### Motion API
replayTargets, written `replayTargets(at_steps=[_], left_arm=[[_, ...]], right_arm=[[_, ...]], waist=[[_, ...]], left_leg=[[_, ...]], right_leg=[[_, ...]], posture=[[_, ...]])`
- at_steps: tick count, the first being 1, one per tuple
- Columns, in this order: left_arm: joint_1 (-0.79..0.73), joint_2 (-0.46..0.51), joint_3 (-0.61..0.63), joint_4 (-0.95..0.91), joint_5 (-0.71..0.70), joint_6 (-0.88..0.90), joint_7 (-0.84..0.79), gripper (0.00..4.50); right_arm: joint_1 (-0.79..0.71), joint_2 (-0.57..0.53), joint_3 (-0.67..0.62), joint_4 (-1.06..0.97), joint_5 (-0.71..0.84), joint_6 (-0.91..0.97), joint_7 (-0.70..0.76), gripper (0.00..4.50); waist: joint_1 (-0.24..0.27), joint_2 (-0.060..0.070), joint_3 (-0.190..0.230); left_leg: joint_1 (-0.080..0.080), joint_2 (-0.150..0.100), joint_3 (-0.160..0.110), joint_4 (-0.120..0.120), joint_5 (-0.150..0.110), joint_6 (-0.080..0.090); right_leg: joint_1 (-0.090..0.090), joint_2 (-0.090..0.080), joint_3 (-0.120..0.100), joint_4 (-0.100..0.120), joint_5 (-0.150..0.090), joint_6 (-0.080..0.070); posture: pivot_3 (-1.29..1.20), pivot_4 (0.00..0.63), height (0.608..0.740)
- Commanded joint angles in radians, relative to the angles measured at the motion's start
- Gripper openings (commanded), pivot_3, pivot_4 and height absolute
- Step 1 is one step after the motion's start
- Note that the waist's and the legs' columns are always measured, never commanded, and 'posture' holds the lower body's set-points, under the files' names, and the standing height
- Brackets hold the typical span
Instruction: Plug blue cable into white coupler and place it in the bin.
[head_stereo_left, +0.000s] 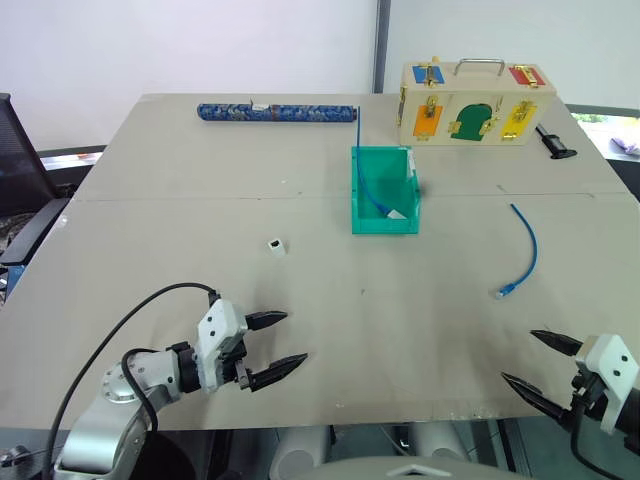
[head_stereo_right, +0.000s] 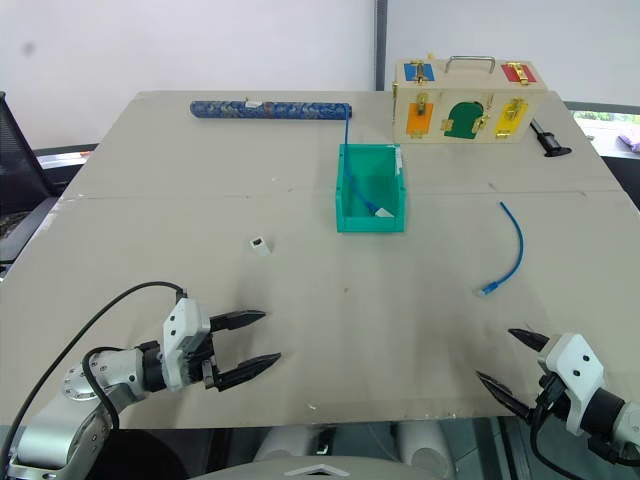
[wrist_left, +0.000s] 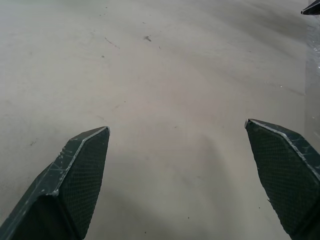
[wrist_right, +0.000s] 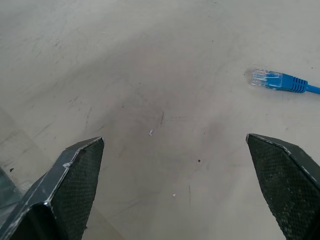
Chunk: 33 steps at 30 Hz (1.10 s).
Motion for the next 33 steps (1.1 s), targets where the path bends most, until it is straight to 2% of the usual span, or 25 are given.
replayTargets(at_steps=[1,7,11,14,17,18,25,32,33], left_arm=[[-0.032,-0.004,0.010,-0.026,-0.035,0.031,0.017,4.45],[-0.168,-0.064,-0.013,-0.081,-0.136,0.174,0.100,4.45],[-0.192,-0.026,-0.069,-0.122,-0.111,0.132,0.010,4.45],[-0.205,-0.002,-0.105,-0.130,-0.094,0.105,-0.039,4.45],[-0.224,0.002,-0.130,-0.121,-0.076,0.083,-0.064,4.50],[-0.232,0.003,-0.137,-0.115,-0.070,0.075,-0.071,4.50],[-0.267,0.000,-0.160,-0.127,-0.063,0.074,-0.072,4.50],[-0.274,0.009,-0.162,-0.178,-0.073,0.108,-0.039,4.50],[-0.274,0.010,-0.161,-0.184,-0.076,0.113,-0.034,4.50]], right_arm=[[-0.030,-0.007,-0.039,-0.021,0.013,0.008,-0.020,4.50],[-0.117,-0.065,-0.095,-0.080,0.080,0.186,-0.074,4.50],[-0.187,-0.231,-0.098,-0.010,-0.007,0.186,0.003,4.50],[-0.281,-0.365,-0.042,0.111,-0.061,0.130,0.105,4.50],[-0.413,-0.450,0.063,0.245,-0.148,0.018,0.168,3.80],[-0.481,-0.464,0.114,0.289,-0.179,-0.022,0.180,3.80],[-0.848,-0.470,0.406,0.527,-0.346,-0.232,0.318,3.80],[-1.100,-0.415,0.574,0.726,-0.417,-0.344,0.456,3.80],[-1.120,-0.410,0.587,0.748,-0.419,-0.355,0.476,3.28]], waist=[[0.000,0.000,0.000],[0.003,0.000,0.000],[-0.002,0.001,0.001],[-0.002,0.000,0.001],[-0.002,0.000,0.001],[-0.002,0.000,0.001],[-0.003,0.001,0.003],[-0.004,0.002,0.004],[-0.003,0.002,0.004]], left_leg=[[0.000,0.000,0.000,0.000,0.000,0.000],[0.000,0.000,-0.001,0.003,0.000,0.000],[0.000,-0.001,0.002,0.001,0.000,0.000],[0.000,-0.001,0.006,0.001,0.000,0.000],[0.001,-0.001,0.006,0.001,0.000,0.000],[0.001,-0.001,0.006,0.001,0.000,0.000],[0.000,0.000,0.007,0.001,0.000,0.000],[0.000,-0.001,0.007,0.002,0.000,0.000],[0.000,-0.001,0.007,0.002,0.000,0.000]], right_leg=[[0.000,0.000,0.000,0.000,0.000,0.000],[0.001,0.000,0.000,0.001,0.000,0.000],[0.001,0.001,0.000,0.000,0.000,0.000],[0.001,0.001,0.001,0.000,0.000,0.000],[0.001,0.002,0.000,0.000,0.000,0.000],[0.001,0.002,0.001,0.000,0.000,0.000],[0.001,0.002,0.001,0.000,0.003,-0.004],[0.000,0.001,0.002,-0.001,0.003,-0.004],[0.000,0.001,0.001,0.000,0.003,-0.004]], posture=[[0.00,0.150,0.740],[0.00,0.150,0.740],[0.00,0.150,0.740],[0.00,0.150,0.740],[0.00,0.150,0.740],[0.00,0.150,0.740],[0.00,0.150,0.740],[0.00,0.150,0.740],[0.00,0.150,0.740]])
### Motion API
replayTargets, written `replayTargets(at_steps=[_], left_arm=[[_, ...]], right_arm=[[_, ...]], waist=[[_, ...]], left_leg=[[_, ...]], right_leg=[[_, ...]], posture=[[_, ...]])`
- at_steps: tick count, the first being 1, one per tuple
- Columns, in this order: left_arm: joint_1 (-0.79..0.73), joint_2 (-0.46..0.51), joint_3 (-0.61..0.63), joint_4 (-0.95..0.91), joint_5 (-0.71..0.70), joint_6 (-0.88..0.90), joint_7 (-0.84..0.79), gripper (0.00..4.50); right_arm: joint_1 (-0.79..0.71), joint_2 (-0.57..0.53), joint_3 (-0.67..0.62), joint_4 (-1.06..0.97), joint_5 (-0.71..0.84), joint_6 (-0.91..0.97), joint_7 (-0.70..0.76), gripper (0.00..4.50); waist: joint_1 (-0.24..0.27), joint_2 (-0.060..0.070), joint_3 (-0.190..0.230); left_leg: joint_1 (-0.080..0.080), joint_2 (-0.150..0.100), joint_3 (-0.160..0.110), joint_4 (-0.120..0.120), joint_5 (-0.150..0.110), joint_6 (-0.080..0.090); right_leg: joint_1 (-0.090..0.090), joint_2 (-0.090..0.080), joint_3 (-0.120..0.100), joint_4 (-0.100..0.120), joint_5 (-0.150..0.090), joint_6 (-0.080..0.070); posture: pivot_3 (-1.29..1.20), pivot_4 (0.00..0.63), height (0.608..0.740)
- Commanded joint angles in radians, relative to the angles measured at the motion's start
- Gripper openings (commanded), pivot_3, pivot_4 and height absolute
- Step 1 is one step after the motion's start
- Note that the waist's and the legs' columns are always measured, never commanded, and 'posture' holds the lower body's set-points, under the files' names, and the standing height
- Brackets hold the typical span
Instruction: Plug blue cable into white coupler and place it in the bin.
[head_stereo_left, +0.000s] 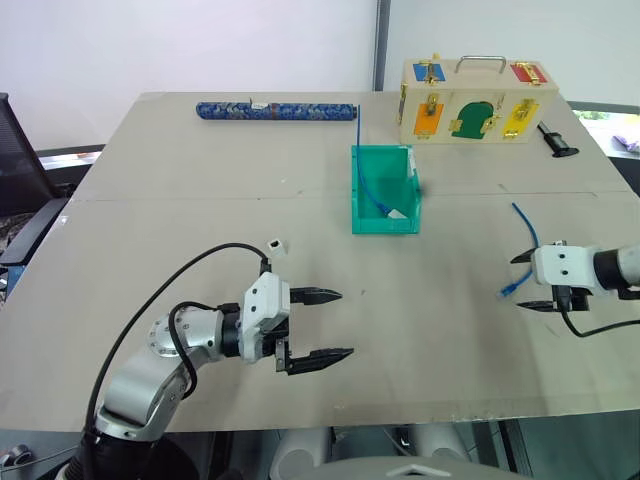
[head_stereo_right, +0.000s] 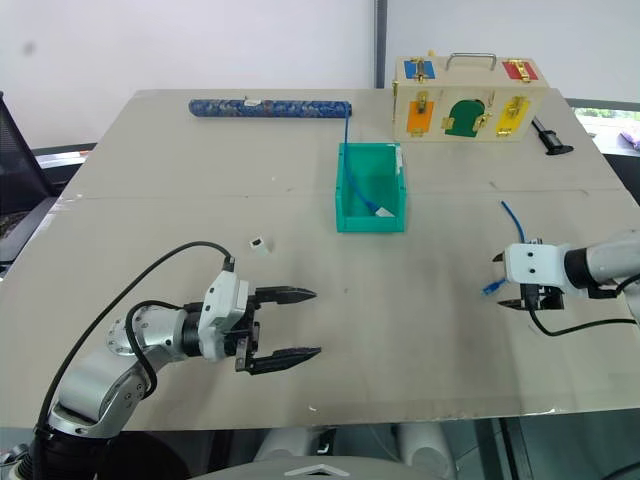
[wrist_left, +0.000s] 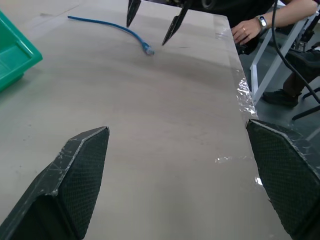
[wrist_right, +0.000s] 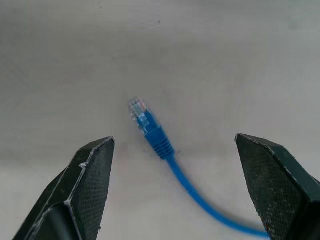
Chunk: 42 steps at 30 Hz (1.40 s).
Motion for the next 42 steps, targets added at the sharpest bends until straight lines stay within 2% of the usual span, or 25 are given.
replayTargets(at_steps=[1,2,3,8,11,13,14,18,20,22,24,29,33,38,41,42], left_arm=[[-0.006,0.010,0.009,-0.056,-0.018,0.014,0.014,4.50],[-0.005,0.012,0.010,-0.059,-0.018,0.017,0.016,4.50],[-0.004,0.013,0.011,-0.061,-0.018,0.019,0.017,4.50],[-0.003,0.016,0.016,-0.087,-0.026,0.045,0.038,4.50],[-0.005,0.017,0.019,-0.102,-0.033,0.063,0.055,4.50],[-0.003,0.018,0.021,-0.109,-0.034,0.069,0.064,4.50],[-0.001,0.018,0.025,-0.112,-0.036,0.072,0.069,4.50],[0.017,0.023,0.043,-0.099,-0.038,0.060,0.064,4.50],[0.035,0.021,0.057,-0.083,-0.036,0.043,0.058,4.50],[0.056,0.018,0.076,-0.050,-0.023,0.016,0.050,4.50],[0.073,0.024,0.090,-0.013,0.000,-0.020,0.037,4.50],[0.085,0.041,0.123,0.090,0.043,-0.101,0.002,4.50],[0.079,0.046,0.132,0.141,0.062,-0.148,-0.014,4.50],[0.048,0.032,0.106,0.181,0.100,-0.184,-0.007,4.50],[0.008,0.007,0.075,0.195,0.128,-0.182,0.021,4.50],[-0.010,-0.005,0.067,0.198,0.130,-0.167,0.036,4.50]], right_arm=[[-0.068,0.010,0.030,0.067,-0.015,-0.048,0.071,3.03],[-0.084,0.018,0.038,0.080,-0.012,-0.048,0.085,2.45],[-0.100,0.030,0.044,0.091,-0.010,-0.040,0.095,2.10],[-0.142,0.058,0.081,0.148,-0.036,-0.071,0.143,2.10],[-0.151,0.072,0.099,0.181,-0.050,-0.083,0.152,1.25],[-0.159,0.084,0.107,0.208,-0.065,-0.095,0.148,0.20],[-0.164,0.090,0.110,0.220,-0.070,-0.101,0.150,0.09],[-0.181,0.110,0.107,0.225,-0.067,-0.085,0.164,0.09],[-0.188,0.141,0.107,0.123,-0.020,0.053,0.195,0.09],[-0.208,0.195,0.123,0.012,0.000,0.210,0.193,0.09],[-0.227,0.244,0.150,-0.061,-0.017,0.288,0.178,0.09],[-0.323,0.414,0.259,-0.114,-0.093,0.456,0.102,0.09],[-0.400,0.529,0.342,-0.040,-0.178,0.432,0.031,0.09],[-0.457,0.625,0.376,0.091,-0.215,0.396,-0.035,0.09],[-0.457,0.640,0.350,0.120,-0.202,0.358,-0.058,1.20],[-0.449,0.630,0.333,0.107,-0.190,0.360,-0.054,1.72]], waist=[[0.001,0.000,0.000],[0.001,0.000,0.000],[0.000,0.000,0.000],[0.000,0.001,0.000],[0.001,0.001,0.000],[0.000,0.001,0.000],[-0.001,0.001,0.000],[-0.004,0.000,0.000],[-0.006,0.000,0.000],[-0.013,0.000,0.000],[-0.021,0.001,0.001],[-0.017,0.002,0.001],[-0.017,0.002,0.001],[-0.011,0.002,0.001],[-0.013,0.002,0.001],[-0.013,0.002,0.001]], left_leg=[[0.000,0.000,0.000,0.000,0.000,0.000],[0.000,0.000,0.000,0.000,0.000,0.000],[0.000,0.000,0.000,0.000,0.000,0.000],[0.000,0.000,0.000,0.000,0.000,0.000],[0.000,0.000,-0.001,0.000,0.000,0.000],[0.000,0.000,-0.001,0.000,0.000,0.000],[0.000,0.000,0.000,0.000,0.000,0.000],[0.002,0.000,0.000,0.000,0.000,0.000],[0.002,0.000,0.000,0.000,0.000,0.000],[0.002,0.001,-0.001,0.000,0.000,0.000],[0.002,0.001,-0.005,0.000,0.000,0.000],[0.000,0.000,-0.008,0.000,0.000,0.000],[0.000,0.000,-0.008,0.000,0.000,0.000],[-0.002,-0.002,-0.008,0.000,0.000,-0.001],[-0.001,-0.002,-0.008,-0.001,0.000,-0.001],[0.000,-0.002,-0.008,-0.001,0.000,-0.001]], right_leg=[[0.000,0.000,0.000,0.000,0.000,0.000],[0.000,0.000,0.000,0.000,0.000,0.000],[0.000,0.000,0.000,0.000,0.000,0.000],[0.000,0.000,0.000,0.000,0.000,0.000],[0.000,0.000,0.000,0.000,0.000,0.000],[0.000,0.000,0.000,0.000,0.000,0.000],[0.000,0.000,0.000,0.001,0.000,0.000],[0.001,0.000,0.000,0.001,0.000,-0.001],[0.001,0.000,0.000,0.001,0.000,-0.001],[0.001,0.000,0.001,0.001,0.000,-0.001],[0.001,0.001,0.001,0.002,0.001,-0.001],[0.000,0.000,-0.001,0.001,0.002,0.002],[-0.002,0.000,-0.002,0.001,0.002,0.002],[-0.003,-0.001,-0.003,0.001,0.003,0.002],[-0.002,-0.001,-0.003,0.002,0.003,0.002],[-0.002,-0.001,-0.003,0.002,0.003,0.002]], posture=[[0.00,0.150,0.740],[0.00,0.150,0.740],[0.00,0.150,0.740],[0.00,0.150,0.740],[0.00,0.150,0.740],[0.00,0.150,0.740],[0.00,0.150,0.740],[0.00,0.150,0.740],[0.00,0.150,0.740],[0.00,0.150,0.740],[0.00,0.150,0.740],[0.00,0.150,0.740],[0.00,0.150,0.740],[0.00,0.150,0.740],[0.00,0.150,0.740],[0.00,0.150,0.740]])
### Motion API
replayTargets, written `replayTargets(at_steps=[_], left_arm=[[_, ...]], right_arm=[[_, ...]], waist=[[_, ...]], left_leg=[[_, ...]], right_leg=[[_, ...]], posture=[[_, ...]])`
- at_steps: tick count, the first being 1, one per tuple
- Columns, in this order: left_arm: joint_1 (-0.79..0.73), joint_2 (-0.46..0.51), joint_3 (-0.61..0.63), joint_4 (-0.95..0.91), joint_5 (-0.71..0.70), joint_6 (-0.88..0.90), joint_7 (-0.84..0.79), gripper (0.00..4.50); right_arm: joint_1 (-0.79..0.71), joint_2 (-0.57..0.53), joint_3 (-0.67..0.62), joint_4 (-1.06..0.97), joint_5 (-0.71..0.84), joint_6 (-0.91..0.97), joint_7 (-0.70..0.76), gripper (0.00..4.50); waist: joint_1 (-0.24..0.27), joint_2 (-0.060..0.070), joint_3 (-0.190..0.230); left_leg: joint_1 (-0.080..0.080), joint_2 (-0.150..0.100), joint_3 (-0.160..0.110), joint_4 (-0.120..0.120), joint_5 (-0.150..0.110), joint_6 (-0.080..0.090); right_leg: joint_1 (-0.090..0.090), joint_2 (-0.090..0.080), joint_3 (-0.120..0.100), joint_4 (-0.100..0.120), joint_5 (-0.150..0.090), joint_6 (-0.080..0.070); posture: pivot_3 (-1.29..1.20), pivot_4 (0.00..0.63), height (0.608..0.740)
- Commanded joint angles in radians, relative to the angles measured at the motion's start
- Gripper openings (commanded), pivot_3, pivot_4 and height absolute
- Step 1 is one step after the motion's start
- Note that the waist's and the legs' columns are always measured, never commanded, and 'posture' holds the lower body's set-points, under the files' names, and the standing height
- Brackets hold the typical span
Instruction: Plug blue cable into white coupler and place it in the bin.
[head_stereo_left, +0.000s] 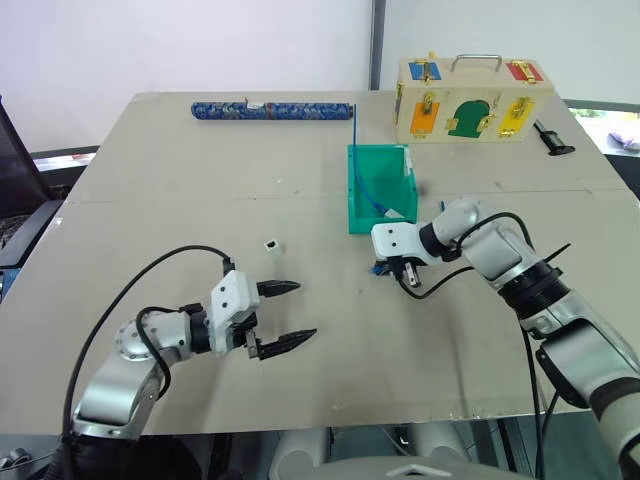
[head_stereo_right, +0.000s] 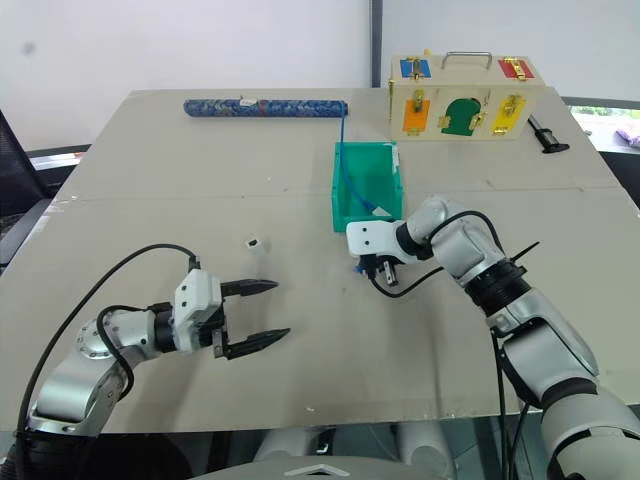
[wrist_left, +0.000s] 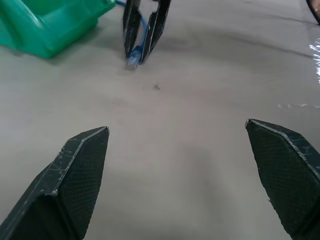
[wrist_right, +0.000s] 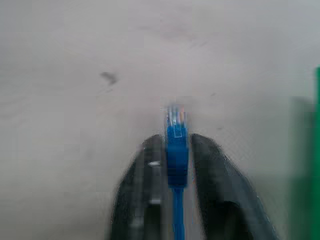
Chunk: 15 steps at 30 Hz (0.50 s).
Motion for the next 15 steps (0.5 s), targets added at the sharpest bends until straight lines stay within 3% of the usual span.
replayTargets(at_steps=[1,6,7,15], left_arm=[[-0.042,-0.022,-0.017,0.001,0.010,0.011,0.031,4.50],[-0.149,-0.037,-0.093,0.038,0.046,0.054,0.025,4.50],[-0.180,-0.043,-0.111,0.051,0.056,0.073,0.032,4.50],[-0.370,-0.109,-0.214,0.220,0.145,0.089,0.044,4.50]], right_arm=[[0.019,-0.024,-0.042,-0.027,0.031,-0.006,0.003,1.97],[0.140,-0.105,-0.204,-0.253,0.207,0.126,0.035,4.24],[0.184,-0.124,-0.245,-0.320,0.253,0.159,0.036,4.44],[0.630,-0.144,-0.534,-0.827,0.466,0.269,-0.172,4.44]], waist=[[-0.001,0.000,0.000],[0.015,0.000,0.000],[0.021,0.001,0.000],[0.012,0.001,0.000]], left_leg=[[0.000,0.000,0.000,0.000,0.000,0.000],[-0.002,-0.001,-0.001,0.000,0.000,0.000],[-0.003,-0.001,-0.001,0.000,0.000,0.000],[-0.003,-0.004,-0.003,-0.001,0.000,0.000]], right_leg=[[0.000,0.000,0.000,0.000,0.000,0.000],[-0.001,0.000,-0.001,0.000,0.000,0.000],[-0.001,-0.001,-0.002,0.000,0.000,0.000],[-0.001,-0.001,-0.004,0.000,0.000,0.000]], posture=[[0.00,0.150,0.740],[0.00,0.150,0.740],[0.00,0.150,0.740],[0.00,0.150,0.740]])
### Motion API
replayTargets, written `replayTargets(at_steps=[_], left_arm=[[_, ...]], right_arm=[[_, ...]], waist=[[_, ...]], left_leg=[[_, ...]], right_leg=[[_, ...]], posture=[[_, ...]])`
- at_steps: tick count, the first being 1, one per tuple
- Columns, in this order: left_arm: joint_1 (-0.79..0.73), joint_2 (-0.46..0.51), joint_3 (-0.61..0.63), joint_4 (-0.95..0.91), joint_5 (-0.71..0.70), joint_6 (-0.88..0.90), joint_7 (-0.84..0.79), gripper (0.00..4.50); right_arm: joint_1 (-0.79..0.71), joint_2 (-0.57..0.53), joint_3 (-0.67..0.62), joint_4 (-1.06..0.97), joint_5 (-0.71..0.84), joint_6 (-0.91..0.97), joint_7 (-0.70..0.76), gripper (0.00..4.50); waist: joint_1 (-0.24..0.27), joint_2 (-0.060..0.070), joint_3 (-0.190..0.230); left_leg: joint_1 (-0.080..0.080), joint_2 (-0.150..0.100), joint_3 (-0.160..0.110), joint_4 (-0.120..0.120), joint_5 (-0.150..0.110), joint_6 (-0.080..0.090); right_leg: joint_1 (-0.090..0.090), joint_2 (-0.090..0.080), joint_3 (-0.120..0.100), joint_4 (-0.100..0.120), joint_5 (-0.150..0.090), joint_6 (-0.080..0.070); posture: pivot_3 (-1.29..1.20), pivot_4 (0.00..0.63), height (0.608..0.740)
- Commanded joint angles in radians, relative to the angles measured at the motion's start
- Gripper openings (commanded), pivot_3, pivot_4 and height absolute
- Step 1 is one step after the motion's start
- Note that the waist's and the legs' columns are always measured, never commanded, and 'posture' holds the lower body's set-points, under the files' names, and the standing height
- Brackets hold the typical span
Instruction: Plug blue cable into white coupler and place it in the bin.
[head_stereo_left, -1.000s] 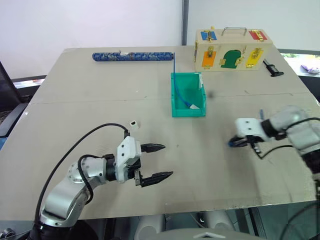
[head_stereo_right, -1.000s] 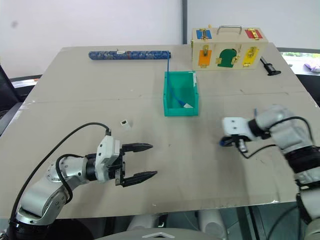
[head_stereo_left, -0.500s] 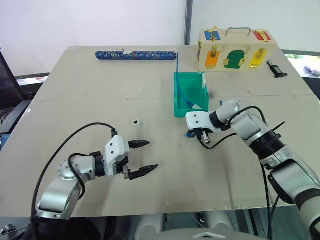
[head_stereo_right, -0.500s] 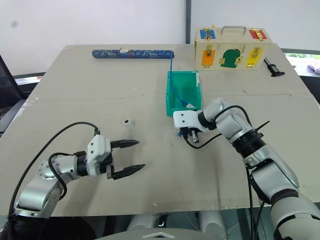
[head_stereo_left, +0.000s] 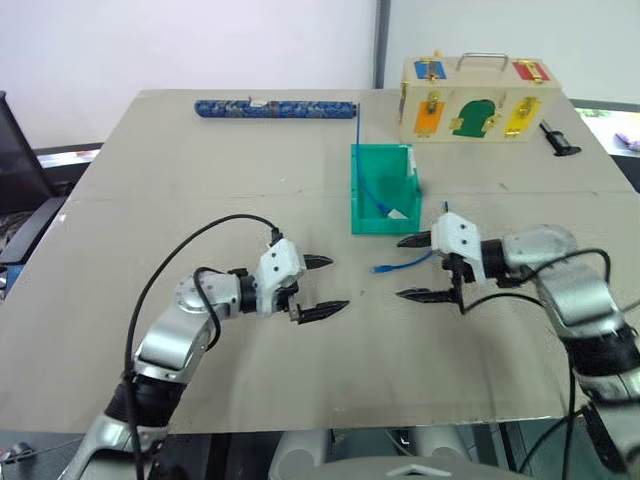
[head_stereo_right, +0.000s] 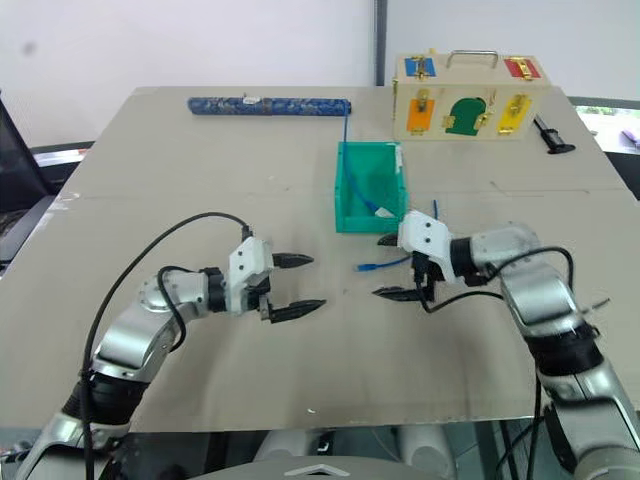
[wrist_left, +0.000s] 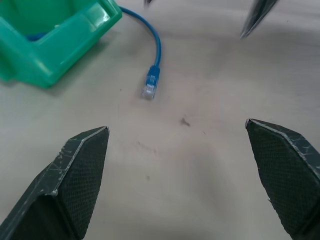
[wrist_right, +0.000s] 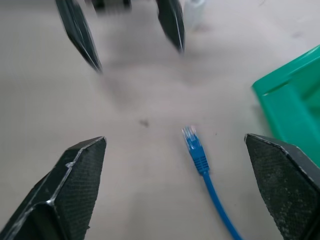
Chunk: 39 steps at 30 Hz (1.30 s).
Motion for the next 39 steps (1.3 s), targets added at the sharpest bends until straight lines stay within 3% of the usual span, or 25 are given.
replayTargets(at_steps=[1,11,19,28,31,38,39], left_arm=[[-0.062,-0.042,-0.037,0.079,0.048,-0.022,0.015,4.50],[-0.246,-0.148,-0.118,0.301,0.137,-0.072,-0.018,4.50],[-0.328,-0.207,-0.158,0.451,0.192,-0.147,-0.055,4.50],[-0.358,-0.215,-0.179,0.526,0.234,-0.220,-0.115,0.13],[-0.353,-0.213,-0.171,0.521,0.227,-0.236,-0.137,0.05],[-0.335,-0.255,-0.085,0.405,0.107,-0.376,-0.176,0.05],[-0.333,-0.260,-0.081,0.398,0.101,-0.410,-0.182,0.02]], right_arm=[[0.168,0.001,-0.118,-0.164,0.050,-0.034,-0.099,4.44],[0.604,0.025,-0.262,-0.404,0.020,-0.099,-0.336,4.44],[0.691,0.043,-0.250,-0.458,-0.001,-0.114,-0.447,4.44],[0.726,0.057,-0.182,-0.479,-0.041,-0.093,-0.545,4.50],[0.712,0.108,-0.149,-0.476,-0.002,0.003,-0.602,4.50],[0.658,0.421,-0.141,-0.476,0.245,0.234,-0.809,4.50],[0.656,0.463,-0.142,-0.477,0.288,0.260,-0.834,4.25]], waist=[[0.003,0.000,0.000],[0.000,-0.001,-0.001],[0.003,-0.002,-0.001],[0.003,-0.002,-0.001],[0.003,-0.002,-0.002],[0.004,-0.002,-0.002],[0.004,-0.002,-0.002]], left_leg=[[0.000,0.000,0.000,0.000,0.000,0.000],[0.002,-0.001,0.003,0.003,0.000,0.000],[0.002,-0.001,0.003,0.003,0.000,0.000],[0.002,-0.001,0.003,0.003,0.000,0.000],[0.002,-0.001,0.003,0.003,0.000,0.000],[0.001,0.001,-0.001,0.003,0.000,0.000],[0.001,0.003,-0.002,0.003,0.000,0.000]], right_leg=[[0.000,0.000,0.000,0.000,0.000,0.000],[0.004,0.000,0.001,0.000,0.000,0.001],[0.004,0.001,0.001,0.000,-0.001,0.001],[0.004,0.001,0.001,0.000,-0.001,0.001],[0.004,0.001,0.001,0.000,-0.001,0.001],[0.004,0.001,0.001,0.000,0.000,0.001],[0.004,0.000,0.001,0.000,0.000,0.001]], posture=[[0.00,0.150,0.740],[0.00,0.150,0.740],[0.00,0.150,0.740],[0.00,0.150,0.740],[0.00,0.150,0.740],[0.00,0.150,0.740],[0.00,0.150,0.740]])
